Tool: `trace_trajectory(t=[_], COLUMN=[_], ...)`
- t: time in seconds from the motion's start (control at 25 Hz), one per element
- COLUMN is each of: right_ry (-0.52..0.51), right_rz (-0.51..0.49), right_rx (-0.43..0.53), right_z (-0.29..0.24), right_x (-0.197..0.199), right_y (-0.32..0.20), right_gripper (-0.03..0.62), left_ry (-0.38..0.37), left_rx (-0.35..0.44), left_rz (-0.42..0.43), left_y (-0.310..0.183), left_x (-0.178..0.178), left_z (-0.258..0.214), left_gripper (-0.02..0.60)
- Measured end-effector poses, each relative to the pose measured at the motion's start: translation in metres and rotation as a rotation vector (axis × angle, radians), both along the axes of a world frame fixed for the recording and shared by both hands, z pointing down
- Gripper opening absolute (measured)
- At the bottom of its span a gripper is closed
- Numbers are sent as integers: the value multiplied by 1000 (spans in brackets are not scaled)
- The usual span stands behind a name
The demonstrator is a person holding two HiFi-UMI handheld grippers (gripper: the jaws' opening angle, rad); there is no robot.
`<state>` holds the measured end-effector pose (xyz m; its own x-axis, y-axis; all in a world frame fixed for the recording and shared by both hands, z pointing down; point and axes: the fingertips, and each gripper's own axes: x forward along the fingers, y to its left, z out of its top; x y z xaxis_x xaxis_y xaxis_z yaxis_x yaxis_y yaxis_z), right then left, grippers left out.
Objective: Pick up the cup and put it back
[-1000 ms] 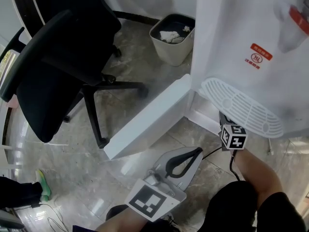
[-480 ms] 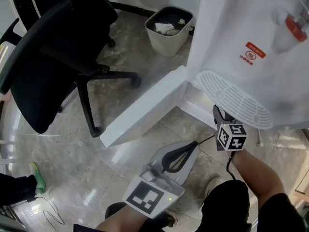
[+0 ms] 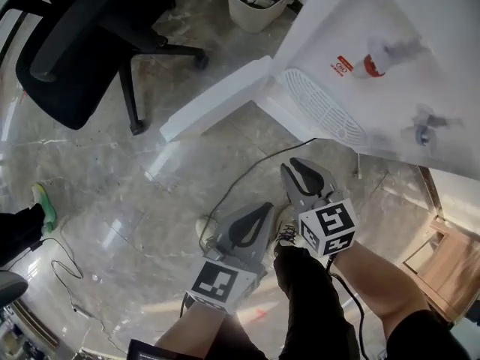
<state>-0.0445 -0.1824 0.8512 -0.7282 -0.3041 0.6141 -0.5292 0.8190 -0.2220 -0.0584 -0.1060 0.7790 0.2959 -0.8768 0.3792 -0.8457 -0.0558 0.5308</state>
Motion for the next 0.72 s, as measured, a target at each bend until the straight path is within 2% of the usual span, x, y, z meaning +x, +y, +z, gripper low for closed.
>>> trace_trajectory(t=[0.12,0.24,0.48,0.72], right_ry=[-14,-23,-48,-72], right_rz=[1,3,62,210], right_rx=[-101,-142,-83,-8], right_z=[-64,-127,-262,-375], right_x=[-12,-18,-15,8], right_y=[34,52,45,63], right_gripper=[86,86,86,86], left_ry=[49,63,47,36], left_rx=[-33,-38,14,98], left_rz=[-15,-10,71,164], left_y=[9,16,28,63], left_x=[-2,-8,-12,-32], left_z=[-65,-129,-245,-337], left_gripper=[3,3,3,3])
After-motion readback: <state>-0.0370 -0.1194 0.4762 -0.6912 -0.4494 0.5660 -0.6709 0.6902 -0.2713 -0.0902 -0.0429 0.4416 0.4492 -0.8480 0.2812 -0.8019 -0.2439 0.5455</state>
